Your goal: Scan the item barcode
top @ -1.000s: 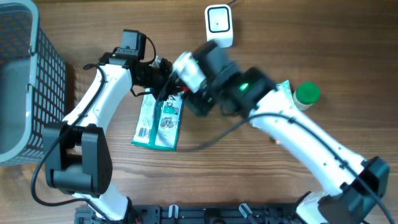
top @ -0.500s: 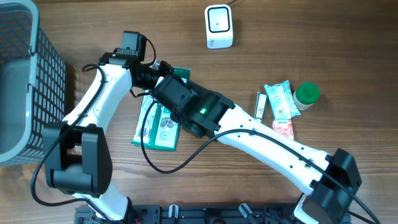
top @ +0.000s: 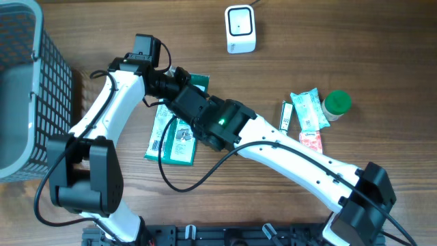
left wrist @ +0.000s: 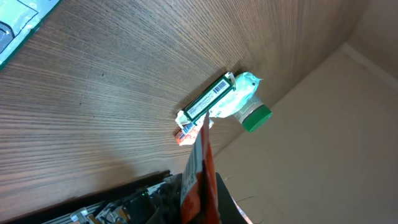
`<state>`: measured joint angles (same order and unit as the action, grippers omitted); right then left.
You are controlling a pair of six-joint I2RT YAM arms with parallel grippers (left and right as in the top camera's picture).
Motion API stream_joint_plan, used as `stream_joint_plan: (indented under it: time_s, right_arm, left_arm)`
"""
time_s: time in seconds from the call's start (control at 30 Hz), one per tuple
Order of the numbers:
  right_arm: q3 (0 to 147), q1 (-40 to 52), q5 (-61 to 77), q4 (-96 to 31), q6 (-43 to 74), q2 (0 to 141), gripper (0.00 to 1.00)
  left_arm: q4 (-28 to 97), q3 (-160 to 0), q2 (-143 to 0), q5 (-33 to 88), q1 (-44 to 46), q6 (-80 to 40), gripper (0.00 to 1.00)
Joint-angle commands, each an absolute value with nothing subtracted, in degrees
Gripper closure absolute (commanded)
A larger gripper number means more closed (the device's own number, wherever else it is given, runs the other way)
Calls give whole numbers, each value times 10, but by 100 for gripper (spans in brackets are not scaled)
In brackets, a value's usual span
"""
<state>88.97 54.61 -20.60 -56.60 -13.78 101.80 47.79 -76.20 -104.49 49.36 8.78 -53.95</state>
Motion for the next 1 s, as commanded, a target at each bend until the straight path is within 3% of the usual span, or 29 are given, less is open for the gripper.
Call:
stream_joint_plan:
  time_s: [0.0,0.1,0.23,0.33,0.4,0.43,0.47,0.53,0.57,0.63,0.97]
  right_arm:
    - [884,543,-200,-573,-128,1028,54]
    - [884,543,-201,-573,-129,1028,60]
    - [884,543,-201,-572,-129,1028,83]
    - [884,542,-200,-571,-128,1028,96]
    - [884,535,-194,-570,-119,1028,96]
    - [884,531,-189,-569,-117,1028,96]
    - [884,526,-180,-568,-118,1028,96]
    - [884,516,-161,-568,-114,1028,96]
    - [884,509,-150,-567,-109,1028,96]
    - [884,498,-130,-564,-97,1028,96]
    - [884,400,126,-557,22,1051,96]
  left_arm:
    - [479,-760,-1051,494,85,-545,96]
    - [478,-760,-1051,494,85,-545,96]
    - [479,-760,-1051,494,85,-545,96]
    - [478,-760,-1051,494,85,-545,96]
    - [478,-760,-1051,494,85,-545,96]
    - [479,-760,-1051,494,85,-545,91]
    - [478,-760,-1051,494,85,-545,79]
    - [471,-760,-1051,494,85,-539,31]
    - [457,-760,-1051,494,84,-522,17]
    - [443,-760,-1051,494,80,-497,0]
    - [429,-760,-1051,422,24,-421,0]
